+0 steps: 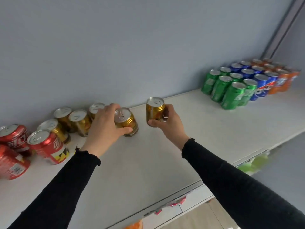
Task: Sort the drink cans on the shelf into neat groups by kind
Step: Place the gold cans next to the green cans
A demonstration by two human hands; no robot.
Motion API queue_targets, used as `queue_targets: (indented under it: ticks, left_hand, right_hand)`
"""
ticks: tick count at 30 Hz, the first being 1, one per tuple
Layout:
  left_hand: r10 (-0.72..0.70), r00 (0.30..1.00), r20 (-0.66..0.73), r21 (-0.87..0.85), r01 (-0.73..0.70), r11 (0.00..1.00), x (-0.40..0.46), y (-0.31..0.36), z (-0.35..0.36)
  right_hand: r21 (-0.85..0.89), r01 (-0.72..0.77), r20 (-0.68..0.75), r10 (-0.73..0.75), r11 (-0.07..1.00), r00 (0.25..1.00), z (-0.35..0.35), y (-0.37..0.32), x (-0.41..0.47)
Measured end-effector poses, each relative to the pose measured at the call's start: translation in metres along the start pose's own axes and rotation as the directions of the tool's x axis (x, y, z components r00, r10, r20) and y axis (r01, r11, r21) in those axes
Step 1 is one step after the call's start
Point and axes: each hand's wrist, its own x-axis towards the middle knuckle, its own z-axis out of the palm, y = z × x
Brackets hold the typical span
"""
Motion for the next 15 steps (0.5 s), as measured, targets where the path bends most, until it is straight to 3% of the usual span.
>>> queue_targets:
  ticks: [3, 7, 15]
  left_hand:
    - [0.025, 0.999, 0.048, -0.159, -0.017, 0.987, 0.026, 0.036, 0.033]
    - [0.035, 0.995, 0.095, -0.23, -0.012, 0.973, 0.07, 0.081, 0.083]
    - [-0.045, 0.993, 0.107, -0.129, 0.059, 0.99, 0.156, 0.159, 0.161]
  right_hand:
    - [-0.014, -0.028, -0.09, 0.026, 1.0, 0.996, -0.052, 0.014, 0.017]
    - [-0.029, -0.054, -0.151, 0.05, 0.998, 0.987, -0.112, 0.044, 0.052]
    - [-0.048, -0.051, -0.113, 0.045, 0.998, 0.993, -0.163, 0.108, 0.141]
